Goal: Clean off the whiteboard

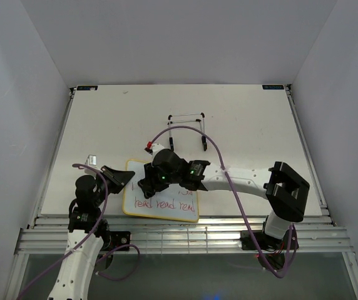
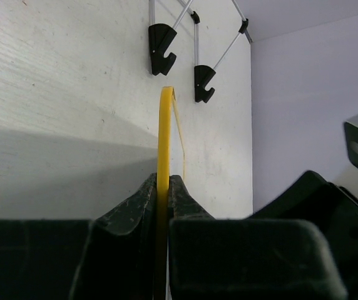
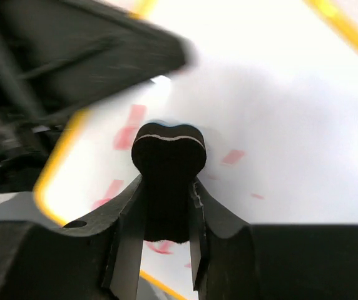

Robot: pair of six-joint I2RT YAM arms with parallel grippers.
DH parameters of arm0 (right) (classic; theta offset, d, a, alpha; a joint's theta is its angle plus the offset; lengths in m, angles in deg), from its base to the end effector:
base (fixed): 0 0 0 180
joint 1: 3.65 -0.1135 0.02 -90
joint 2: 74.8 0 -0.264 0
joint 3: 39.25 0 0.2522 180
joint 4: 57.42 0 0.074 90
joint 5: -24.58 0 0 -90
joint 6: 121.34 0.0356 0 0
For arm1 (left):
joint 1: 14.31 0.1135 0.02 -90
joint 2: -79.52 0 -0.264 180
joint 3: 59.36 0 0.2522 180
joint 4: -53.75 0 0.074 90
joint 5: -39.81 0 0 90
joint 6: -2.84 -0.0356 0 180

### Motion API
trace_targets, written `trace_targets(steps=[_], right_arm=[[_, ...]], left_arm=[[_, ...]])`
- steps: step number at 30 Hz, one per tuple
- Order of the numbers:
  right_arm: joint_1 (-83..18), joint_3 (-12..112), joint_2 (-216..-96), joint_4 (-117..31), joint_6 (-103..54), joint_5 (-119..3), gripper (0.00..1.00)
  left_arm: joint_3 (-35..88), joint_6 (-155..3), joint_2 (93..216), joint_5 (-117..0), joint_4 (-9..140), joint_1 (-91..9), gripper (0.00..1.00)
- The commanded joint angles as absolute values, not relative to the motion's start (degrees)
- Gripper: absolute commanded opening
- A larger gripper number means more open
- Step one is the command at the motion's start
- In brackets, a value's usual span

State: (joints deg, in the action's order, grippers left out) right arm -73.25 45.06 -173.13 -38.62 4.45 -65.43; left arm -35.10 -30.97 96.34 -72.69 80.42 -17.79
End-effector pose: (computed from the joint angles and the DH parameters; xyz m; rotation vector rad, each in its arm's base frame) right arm 0.1377 0.3703 0.2542 -0.6810 2.2412 1.0153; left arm 0.1173 -0.0208 0.1873 -0.6379 1.9273 -1.0572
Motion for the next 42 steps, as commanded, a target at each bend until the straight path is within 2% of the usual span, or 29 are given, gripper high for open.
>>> trace_targets(steps=[1, 6, 15, 27, 35, 42], right_arm=[[-67.2, 38.3, -172.6, -29.3, 4.3, -73.3, 0.08], [-65.3, 41.0, -173.1, -22.6, 2.5, -78.6, 0.08], [-74.2, 53.0, -177.3, -30.4, -2.7, -62.5, 0.08], [-79.7, 63.5, -182.5, -27.1, -5.1, -60.6, 0.08], [-77.7, 66.9, -184.5, -16.7, -3.2, -77.5, 0.08], [-71.5, 67.8, -186.7, -9.0, -2.8, -82.0, 0.08]], left_arm=[[-33.6, -32.4, 95.3, -75.1, 75.6, -18.1, 0.0], [-33.6, -32.8, 94.8, -75.2, 75.6, -18.1, 0.0], [-33.7, -32.6, 95.1, -74.9, 75.7, -18.1, 0.0], [-33.6, -32.2, 94.4, -74.4, 76.1, -18.1, 0.0], [-32.9, -32.0, 94.5, -73.5, 78.4, -18.1, 0.0], [-32.7, -32.0, 94.0, -74.1, 78.5, -18.0, 0.0]])
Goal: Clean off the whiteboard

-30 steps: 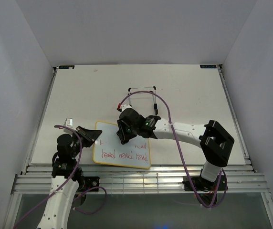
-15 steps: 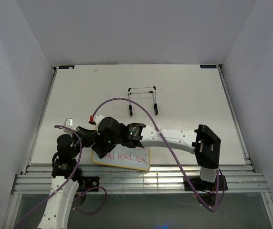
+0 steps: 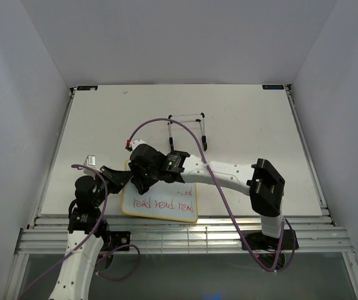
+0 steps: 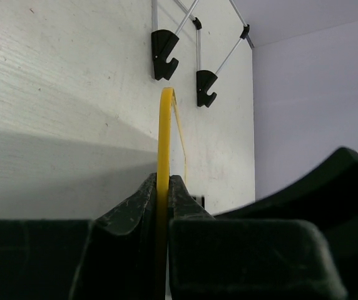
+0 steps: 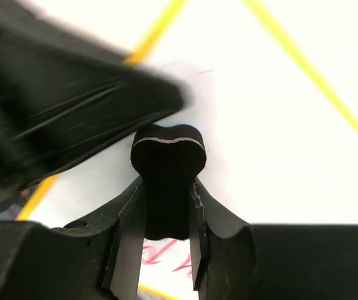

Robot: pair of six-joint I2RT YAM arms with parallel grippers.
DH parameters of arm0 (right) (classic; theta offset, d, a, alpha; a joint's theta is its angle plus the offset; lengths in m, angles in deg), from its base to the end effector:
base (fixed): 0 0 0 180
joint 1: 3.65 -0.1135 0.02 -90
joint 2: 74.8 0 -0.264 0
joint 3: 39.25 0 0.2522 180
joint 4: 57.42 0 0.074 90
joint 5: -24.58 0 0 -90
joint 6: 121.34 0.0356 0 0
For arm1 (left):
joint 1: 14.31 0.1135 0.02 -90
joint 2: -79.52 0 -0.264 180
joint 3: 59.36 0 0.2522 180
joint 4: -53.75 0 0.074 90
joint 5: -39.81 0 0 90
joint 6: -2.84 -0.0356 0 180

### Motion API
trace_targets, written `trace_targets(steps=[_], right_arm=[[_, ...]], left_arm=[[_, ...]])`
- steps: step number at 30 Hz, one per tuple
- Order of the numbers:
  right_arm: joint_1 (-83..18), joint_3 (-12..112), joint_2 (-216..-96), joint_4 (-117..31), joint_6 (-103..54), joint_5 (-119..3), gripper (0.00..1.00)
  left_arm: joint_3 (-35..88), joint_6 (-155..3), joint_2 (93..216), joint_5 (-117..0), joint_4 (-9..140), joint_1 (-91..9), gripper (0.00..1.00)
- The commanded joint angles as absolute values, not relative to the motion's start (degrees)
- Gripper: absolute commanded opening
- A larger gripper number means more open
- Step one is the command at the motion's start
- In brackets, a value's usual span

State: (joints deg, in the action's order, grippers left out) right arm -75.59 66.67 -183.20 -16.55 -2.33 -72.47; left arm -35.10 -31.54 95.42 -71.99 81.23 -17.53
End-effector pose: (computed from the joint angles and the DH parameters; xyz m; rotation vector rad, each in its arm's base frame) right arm 0.1389 0.4120 0.2780 -0.8322 2.2935 0.7156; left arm 0.1158 -0.0198 0.1874 -0.6387 1.9203 -1.0373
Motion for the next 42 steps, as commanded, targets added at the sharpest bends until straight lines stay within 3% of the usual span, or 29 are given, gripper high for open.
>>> trace_targets(steps=[1, 6, 13, 30, 42], right_arm=[[-71.1, 68.4, -187.0, -8.2, -3.2, -81.8, 0.08], [-70.6, 73.5, -189.4, -5.3, -4.6, -81.7, 0.08], [-73.6, 69.5, -185.5, -14.1, -7.4, -69.0, 0.08], [-79.6, 74.1, -186.0, -17.6, -10.3, -59.9, 0.08], [-68.3, 67.8, -185.2, -14.8, -7.3, -77.5, 0.08]], left_arm=[[-33.0, -32.0, 93.8, -74.5, 78.0, -18.1, 0.0], [-33.6, -31.5, 94.0, -75.3, 76.6, -18.1, 0.0], [-33.6, -31.7, 94.4, -74.5, 76.9, -18.1, 0.0], [-33.2, -30.4, 94.5, -73.4, 77.9, -18.1, 0.0], [-33.3, -29.8, 94.3, -75.1, 77.8, -18.1, 0.0]])
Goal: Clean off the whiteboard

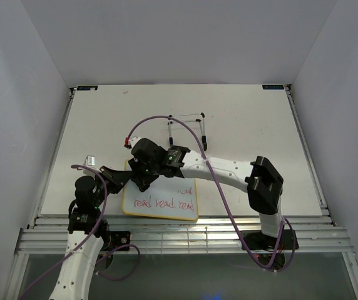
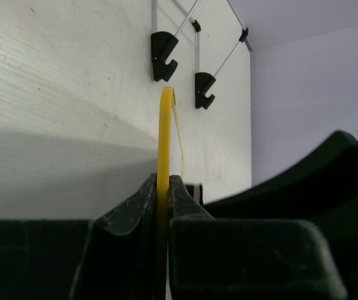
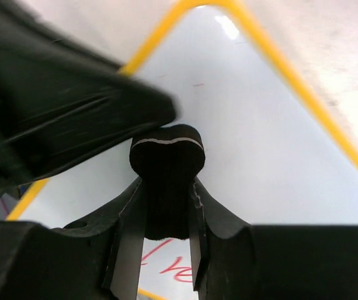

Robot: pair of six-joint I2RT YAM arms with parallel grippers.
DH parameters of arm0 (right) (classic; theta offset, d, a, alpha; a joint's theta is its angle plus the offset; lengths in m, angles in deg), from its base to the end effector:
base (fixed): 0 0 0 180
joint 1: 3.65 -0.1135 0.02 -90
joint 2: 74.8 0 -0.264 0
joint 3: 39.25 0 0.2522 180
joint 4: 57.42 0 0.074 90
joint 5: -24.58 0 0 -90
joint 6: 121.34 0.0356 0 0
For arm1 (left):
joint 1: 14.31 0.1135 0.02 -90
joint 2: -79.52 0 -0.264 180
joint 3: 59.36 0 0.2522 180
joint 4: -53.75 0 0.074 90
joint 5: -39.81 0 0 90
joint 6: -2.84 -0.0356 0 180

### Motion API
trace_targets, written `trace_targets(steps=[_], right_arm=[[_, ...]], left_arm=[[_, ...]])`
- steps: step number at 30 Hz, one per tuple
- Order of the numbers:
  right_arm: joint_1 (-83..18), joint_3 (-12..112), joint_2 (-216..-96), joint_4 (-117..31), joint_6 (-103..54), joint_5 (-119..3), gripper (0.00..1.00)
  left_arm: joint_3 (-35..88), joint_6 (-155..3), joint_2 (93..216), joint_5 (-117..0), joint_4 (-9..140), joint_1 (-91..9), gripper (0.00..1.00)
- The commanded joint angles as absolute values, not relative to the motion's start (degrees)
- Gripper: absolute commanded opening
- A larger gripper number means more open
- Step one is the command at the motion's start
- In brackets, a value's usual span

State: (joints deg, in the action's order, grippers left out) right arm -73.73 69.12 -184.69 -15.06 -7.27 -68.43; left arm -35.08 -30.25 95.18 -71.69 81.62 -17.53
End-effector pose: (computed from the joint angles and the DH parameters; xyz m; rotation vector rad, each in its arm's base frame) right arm 0.1520 0.4139 0.2791 -0.9363 2.2758 0.7230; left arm 0.1154 -0.0196 0.1872 -0.6664 1.9172 -1.0460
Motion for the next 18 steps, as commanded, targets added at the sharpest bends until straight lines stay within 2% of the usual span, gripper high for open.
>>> trace_targets(steps=[1, 7, 11, 16, 18], right_arm=[[-67.7, 68.2, -185.4, -14.9, -7.7, -78.0, 0.08], [-65.3, 71.1, -187.5, -14.9, -9.2, -76.9, 0.08], [-66.6, 62.8, -182.1, -18.6, -6.9, -74.9, 0.08], [-70.8, 44.6, -170.5, -31.0, -1.3, -66.3, 0.08], [-72.3, 44.1, -170.1, -32.5, -0.8, -63.2, 0.08]], left_arm=[[-33.4, -29.9, 94.3, -75.2, 77.6, -18.1, 0.0], [-34.0, -29.6, 93.8, -75.9, 77.7, -18.1, 0.0], [-32.9, -29.9, 93.9, -72.7, 80.3, -18.1, 0.0], [-31.6, -29.2, 93.3, -68.2, 85.1, -18.1, 0.0], [-31.8, -28.7, 92.9, -67.5, 85.5, -18.1, 0.0]])
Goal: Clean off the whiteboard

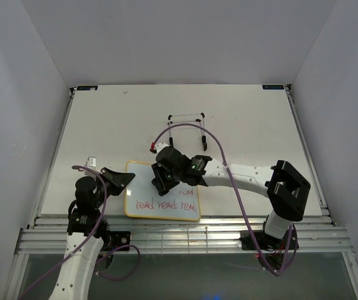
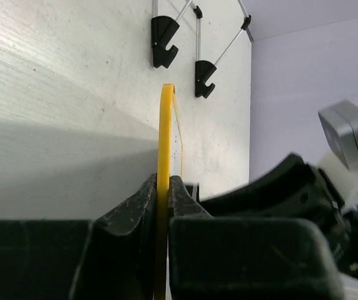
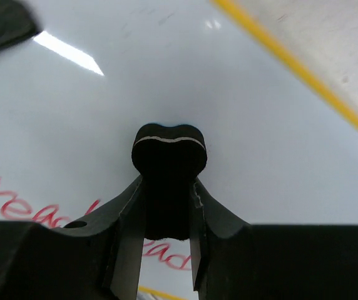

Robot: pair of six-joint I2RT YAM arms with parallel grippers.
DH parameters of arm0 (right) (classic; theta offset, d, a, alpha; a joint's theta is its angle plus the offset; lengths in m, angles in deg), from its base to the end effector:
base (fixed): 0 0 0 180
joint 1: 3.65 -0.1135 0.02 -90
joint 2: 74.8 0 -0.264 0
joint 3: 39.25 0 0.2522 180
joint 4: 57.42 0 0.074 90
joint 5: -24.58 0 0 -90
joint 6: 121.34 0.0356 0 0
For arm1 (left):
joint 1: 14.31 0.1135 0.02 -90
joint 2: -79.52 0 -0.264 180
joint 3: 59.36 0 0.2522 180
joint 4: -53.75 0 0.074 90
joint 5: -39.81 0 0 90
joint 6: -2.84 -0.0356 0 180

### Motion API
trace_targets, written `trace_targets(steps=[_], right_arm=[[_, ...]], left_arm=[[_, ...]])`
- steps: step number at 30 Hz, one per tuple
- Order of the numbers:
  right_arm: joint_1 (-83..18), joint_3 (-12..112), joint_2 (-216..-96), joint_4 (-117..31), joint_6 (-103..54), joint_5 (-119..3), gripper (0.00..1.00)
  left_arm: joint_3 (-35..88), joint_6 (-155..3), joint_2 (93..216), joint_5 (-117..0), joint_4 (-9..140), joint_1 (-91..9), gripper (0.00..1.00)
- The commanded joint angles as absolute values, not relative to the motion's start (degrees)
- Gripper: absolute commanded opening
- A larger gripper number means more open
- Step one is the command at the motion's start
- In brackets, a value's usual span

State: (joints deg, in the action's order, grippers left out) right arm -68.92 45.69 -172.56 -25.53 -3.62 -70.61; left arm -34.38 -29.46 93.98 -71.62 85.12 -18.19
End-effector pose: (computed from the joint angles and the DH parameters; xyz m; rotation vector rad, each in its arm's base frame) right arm 0.1616 0.3432 0.2421 -0.7457 2.3377 0.6658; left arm 0.1113 -0.0206 0.1873 -0.6881 1.9453 -1.0544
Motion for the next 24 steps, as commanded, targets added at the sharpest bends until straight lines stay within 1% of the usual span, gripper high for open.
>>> trace_targets(steps=[1, 6, 10, 11, 15, 19, 24], right_arm=[[-74.3, 45.3, -170.2, -32.4, -0.8, -63.1, 0.08], [-79.1, 52.2, -173.3, -32.6, -0.9, -60.6, 0.08], [-83.3, 61.1, -179.2, -29.1, -1.5, -63.5, 0.08], [-83.6, 64.4, -180.1, -28.4, -1.7, -64.1, 0.08], [-83.8, 70.2, -183.5, -24.0, -2.3, -68.2, 0.08], [-82.8, 70.2, -184.3, -21.2, -2.4, -72.1, 0.08], [-80.1, 62.1, -180.8, -21.9, -1.5, -73.9, 0.08]], left_arm=[[-32.0, -28.0, 92.7, -66.9, 85.8, -18.1, 0.0], [-32.9, -26.3, 92.5, -64.7, 86.7, -18.0, 0.0], [-33.5, -24.8, 94.9, -63.6, 82.2, -18.0, 0.0], [-33.5, -24.7, 95.8, -64.2, 81.2, -18.1, 0.0], [-33.4, -24.2, 99.5, -64.7, 76.8, -18.1, 0.0], [-34.3, -23.9, 100.1, -65.6, 73.3, -18.1, 0.0], [-35.8, -24.0, 99.7, -67.1, 72.0, -18.0, 0.0]])
